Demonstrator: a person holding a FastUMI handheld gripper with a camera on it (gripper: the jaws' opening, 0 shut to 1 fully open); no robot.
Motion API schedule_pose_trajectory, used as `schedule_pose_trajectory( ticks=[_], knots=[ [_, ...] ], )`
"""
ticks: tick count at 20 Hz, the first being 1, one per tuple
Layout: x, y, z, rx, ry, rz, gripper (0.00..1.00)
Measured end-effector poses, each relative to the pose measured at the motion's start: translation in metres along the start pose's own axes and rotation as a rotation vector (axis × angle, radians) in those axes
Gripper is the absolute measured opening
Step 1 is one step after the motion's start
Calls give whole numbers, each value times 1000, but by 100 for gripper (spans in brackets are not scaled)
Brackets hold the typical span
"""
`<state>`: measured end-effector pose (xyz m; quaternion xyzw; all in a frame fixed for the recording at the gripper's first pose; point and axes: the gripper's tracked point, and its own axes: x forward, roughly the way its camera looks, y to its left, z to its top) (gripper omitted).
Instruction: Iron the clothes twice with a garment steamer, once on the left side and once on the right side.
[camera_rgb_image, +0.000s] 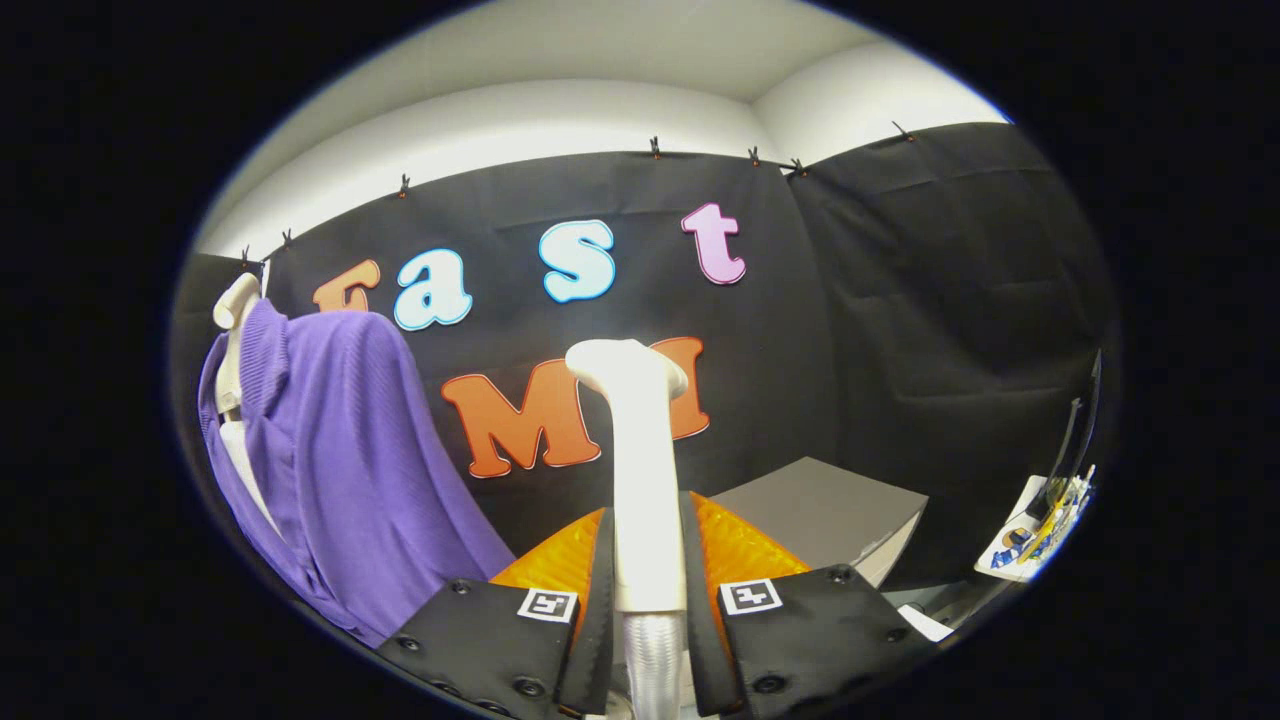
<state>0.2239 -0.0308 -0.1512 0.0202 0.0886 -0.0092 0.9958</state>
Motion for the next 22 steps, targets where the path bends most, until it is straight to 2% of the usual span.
schedule_pose_trajectory(
  ticks=[7,12,18,22],
  knots=[
    [-112,26,9,-11,-105,-37,39],
    [-170,63,-12,-29,-137,-18,39],
    [-193,117,-39,-49,-169,17,39],
    [-189,148,-58,-71,-166,60,39]
  ],
)
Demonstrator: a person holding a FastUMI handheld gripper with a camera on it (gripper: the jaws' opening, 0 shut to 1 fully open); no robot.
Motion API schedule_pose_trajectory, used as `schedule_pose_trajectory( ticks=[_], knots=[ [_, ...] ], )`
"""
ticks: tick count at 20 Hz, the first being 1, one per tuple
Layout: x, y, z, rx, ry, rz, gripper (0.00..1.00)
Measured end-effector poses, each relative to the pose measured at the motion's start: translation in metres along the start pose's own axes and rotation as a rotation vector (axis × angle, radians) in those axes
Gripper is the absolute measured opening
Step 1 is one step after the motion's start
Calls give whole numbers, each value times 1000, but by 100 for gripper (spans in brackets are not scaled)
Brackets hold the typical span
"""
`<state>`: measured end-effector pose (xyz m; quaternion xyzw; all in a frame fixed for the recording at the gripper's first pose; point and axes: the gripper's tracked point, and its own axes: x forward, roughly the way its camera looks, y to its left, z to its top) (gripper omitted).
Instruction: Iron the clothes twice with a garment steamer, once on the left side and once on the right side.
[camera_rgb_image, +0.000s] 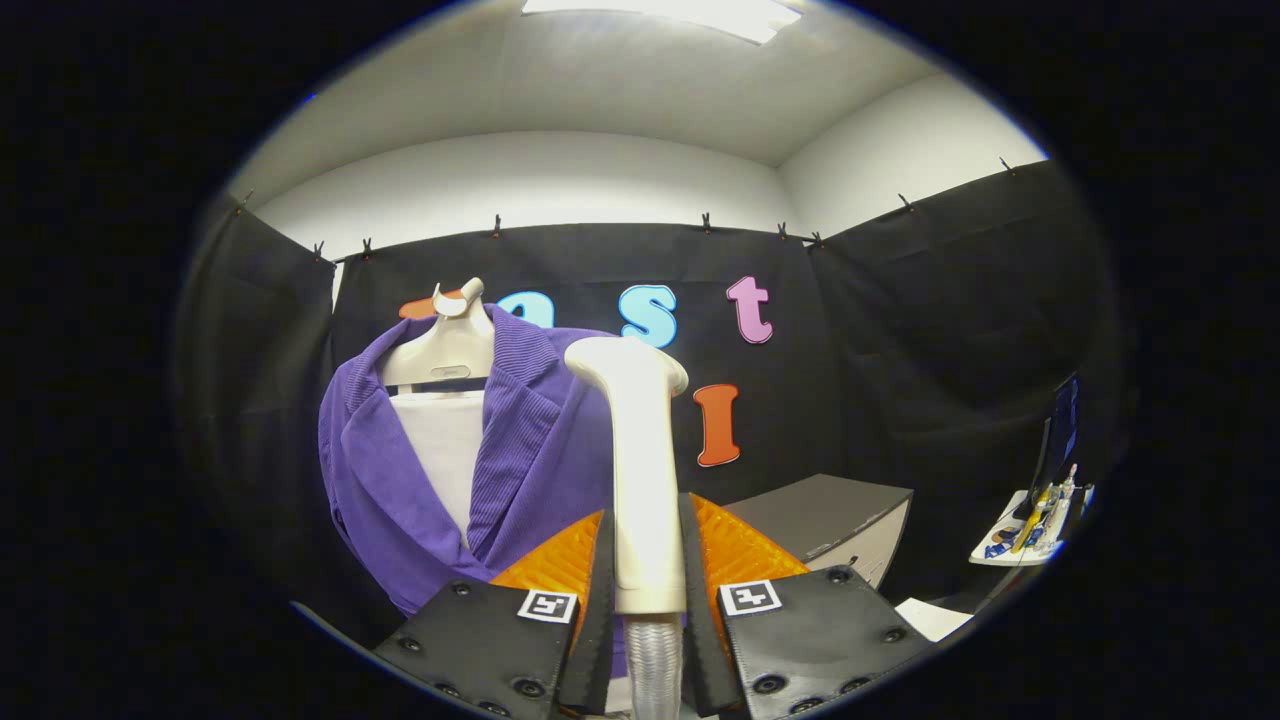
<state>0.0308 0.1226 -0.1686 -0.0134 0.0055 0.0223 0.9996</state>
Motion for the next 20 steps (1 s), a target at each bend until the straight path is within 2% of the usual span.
schedule_pose_trajectory(
  ticks=[7,12,20],
  knots=[
    [11,22,-35,-28,50,18,39],
    [4,21,-56,-70,56,13,39],
    [-13,13,-112,-56,156,17,39]
  ],
)
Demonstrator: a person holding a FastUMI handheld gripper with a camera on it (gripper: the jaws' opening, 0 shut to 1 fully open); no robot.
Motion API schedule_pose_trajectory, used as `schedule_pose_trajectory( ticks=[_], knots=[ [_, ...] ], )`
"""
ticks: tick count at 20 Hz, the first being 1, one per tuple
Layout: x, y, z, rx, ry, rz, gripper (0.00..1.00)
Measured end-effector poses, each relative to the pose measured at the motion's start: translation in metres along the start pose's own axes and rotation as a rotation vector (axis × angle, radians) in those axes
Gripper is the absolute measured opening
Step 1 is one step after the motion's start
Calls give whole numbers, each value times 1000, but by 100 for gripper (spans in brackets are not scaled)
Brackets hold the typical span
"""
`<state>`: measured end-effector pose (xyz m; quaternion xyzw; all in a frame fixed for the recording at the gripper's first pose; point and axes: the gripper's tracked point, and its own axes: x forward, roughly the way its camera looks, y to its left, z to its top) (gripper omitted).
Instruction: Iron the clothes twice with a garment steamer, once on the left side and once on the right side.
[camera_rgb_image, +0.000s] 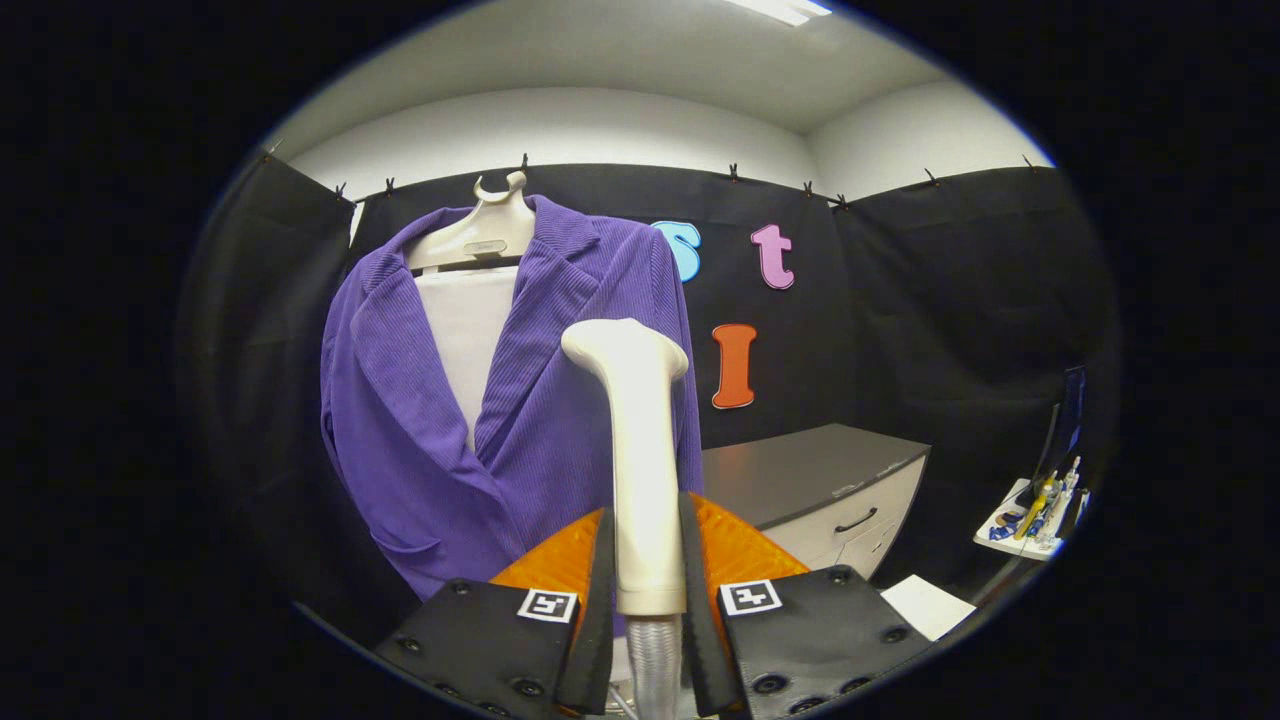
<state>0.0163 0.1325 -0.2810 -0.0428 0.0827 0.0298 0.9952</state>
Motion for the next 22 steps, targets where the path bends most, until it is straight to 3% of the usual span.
schedule_pose_trajectory(
  ticks=[22],
  knots=[
    [-33,-14,-169,-47,284,-13,39]
  ],
)
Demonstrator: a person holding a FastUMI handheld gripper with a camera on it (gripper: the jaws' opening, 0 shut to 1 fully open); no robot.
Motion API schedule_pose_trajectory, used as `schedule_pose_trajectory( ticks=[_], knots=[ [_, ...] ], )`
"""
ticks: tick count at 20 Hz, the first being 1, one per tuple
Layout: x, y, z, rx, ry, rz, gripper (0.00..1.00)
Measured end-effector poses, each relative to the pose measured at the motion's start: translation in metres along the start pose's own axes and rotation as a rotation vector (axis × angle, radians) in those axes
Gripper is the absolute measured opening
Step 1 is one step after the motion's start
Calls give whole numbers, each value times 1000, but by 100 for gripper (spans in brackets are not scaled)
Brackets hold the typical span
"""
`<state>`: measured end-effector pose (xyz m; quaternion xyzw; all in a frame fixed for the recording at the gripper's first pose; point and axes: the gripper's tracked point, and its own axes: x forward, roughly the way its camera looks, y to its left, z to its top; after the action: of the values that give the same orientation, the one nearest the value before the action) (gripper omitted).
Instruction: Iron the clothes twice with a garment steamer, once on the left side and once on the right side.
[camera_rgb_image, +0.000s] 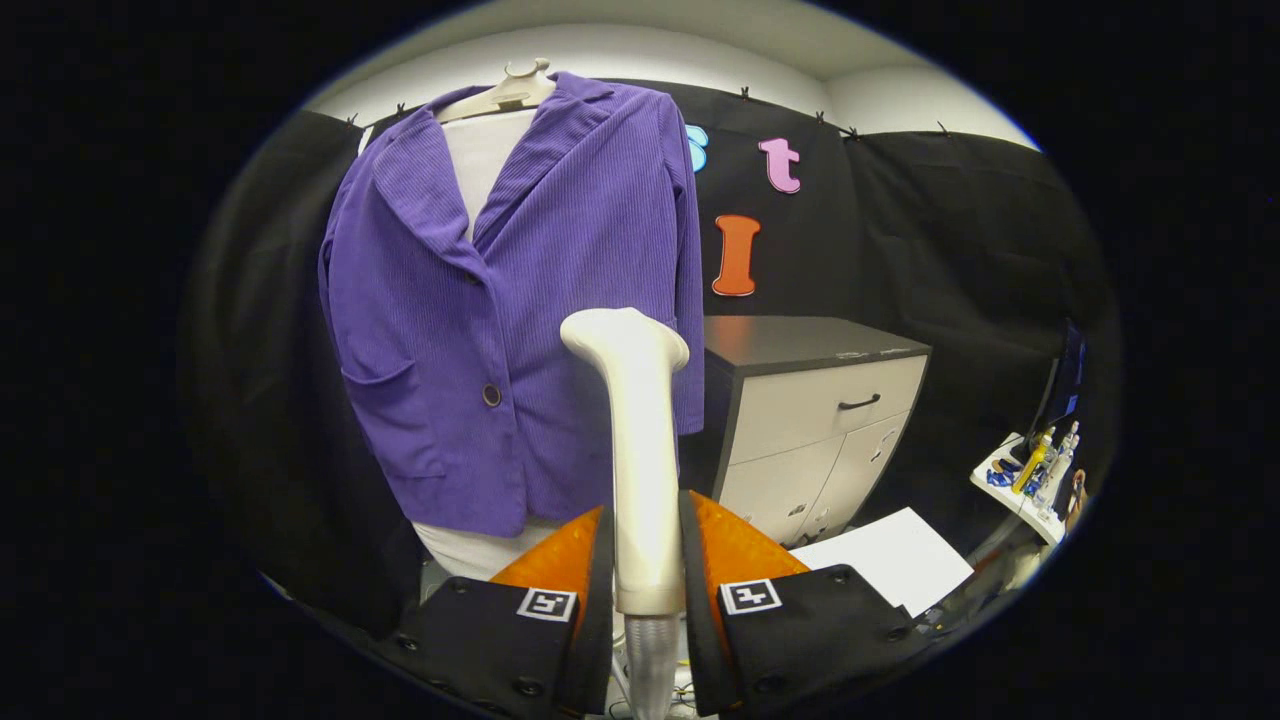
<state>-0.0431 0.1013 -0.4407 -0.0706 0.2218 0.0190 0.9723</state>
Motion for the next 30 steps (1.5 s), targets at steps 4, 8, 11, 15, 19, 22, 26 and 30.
schedule_pose_trajectory(
  ticks=[4,8,11,15,19,22,26,30],
  knots=[
    [2,0,-28,-4,52,3,39],
    [3,2,-58,-12,118,6,39],
    [3,4,-82,-25,176,7,39],
    [8,6,-106,-6,210,-2,39],
    [11,12,-140,17,268,-6,39],
    [8,16,-151,33,293,-6,40],
    [-1,14,-137,57,270,-11,39],
    [-12,7,-97,72,232,-22,39]
  ],
)
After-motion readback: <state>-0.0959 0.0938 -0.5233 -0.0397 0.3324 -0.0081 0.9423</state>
